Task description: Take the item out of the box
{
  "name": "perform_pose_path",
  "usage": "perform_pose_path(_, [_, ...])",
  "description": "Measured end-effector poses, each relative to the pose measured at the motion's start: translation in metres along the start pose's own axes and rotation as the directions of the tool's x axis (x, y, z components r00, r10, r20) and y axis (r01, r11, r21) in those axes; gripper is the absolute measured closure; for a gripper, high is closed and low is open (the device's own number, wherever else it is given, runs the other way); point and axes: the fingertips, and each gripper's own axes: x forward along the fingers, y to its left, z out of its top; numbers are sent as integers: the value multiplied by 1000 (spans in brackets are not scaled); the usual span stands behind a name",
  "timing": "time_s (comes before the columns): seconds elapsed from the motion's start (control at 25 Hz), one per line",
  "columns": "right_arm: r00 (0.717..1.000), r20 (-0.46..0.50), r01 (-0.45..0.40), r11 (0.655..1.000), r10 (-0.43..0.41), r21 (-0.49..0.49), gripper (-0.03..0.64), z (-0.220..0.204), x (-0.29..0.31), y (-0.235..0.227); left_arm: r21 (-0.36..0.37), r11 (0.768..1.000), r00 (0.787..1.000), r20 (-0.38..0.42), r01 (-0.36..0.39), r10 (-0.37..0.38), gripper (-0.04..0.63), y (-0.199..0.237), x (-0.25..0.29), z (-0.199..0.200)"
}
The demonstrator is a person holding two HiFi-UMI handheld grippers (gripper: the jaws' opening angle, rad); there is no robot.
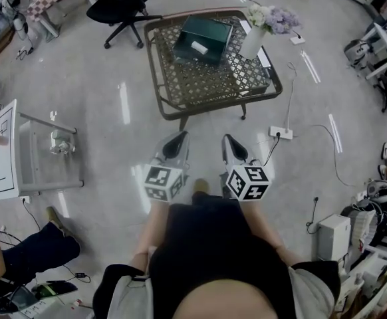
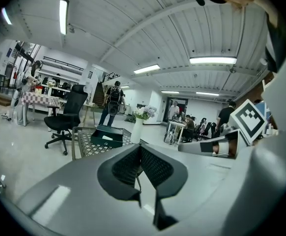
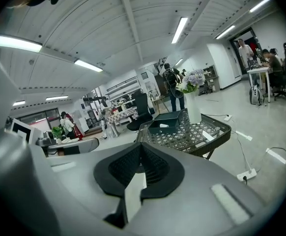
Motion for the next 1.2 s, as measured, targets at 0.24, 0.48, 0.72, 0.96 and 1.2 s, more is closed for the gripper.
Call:
perform_pose_path(0.24, [1000,-2,-20,1000,20,-3,615,0,5,-5,5,1000,1000,8,-10,10,589,-2,6,0])
perform_pose_path(0.48, [999,0,-35,999,35,-6,617,-1,1,-3,4,1000,1000,4,-24,24,589,-5,0,-4])
perform_pose_path(0.72, [999,-3,-39,999,39,-2,617,-5,-1,0,-3,999,999,11,-33,33,589,-7,-9,-6])
perform_pose_path(0.96, [999,-18,-48,999,48,2,617,-12,1,8,-15,999,999,9,-49,49,589,-1,-18,-9])
perform_pose_path(1.2, [999,-29,-45,999,45,7,617,-11,10,1,-14,999,999,2,-43,43,589,3,-8,-8])
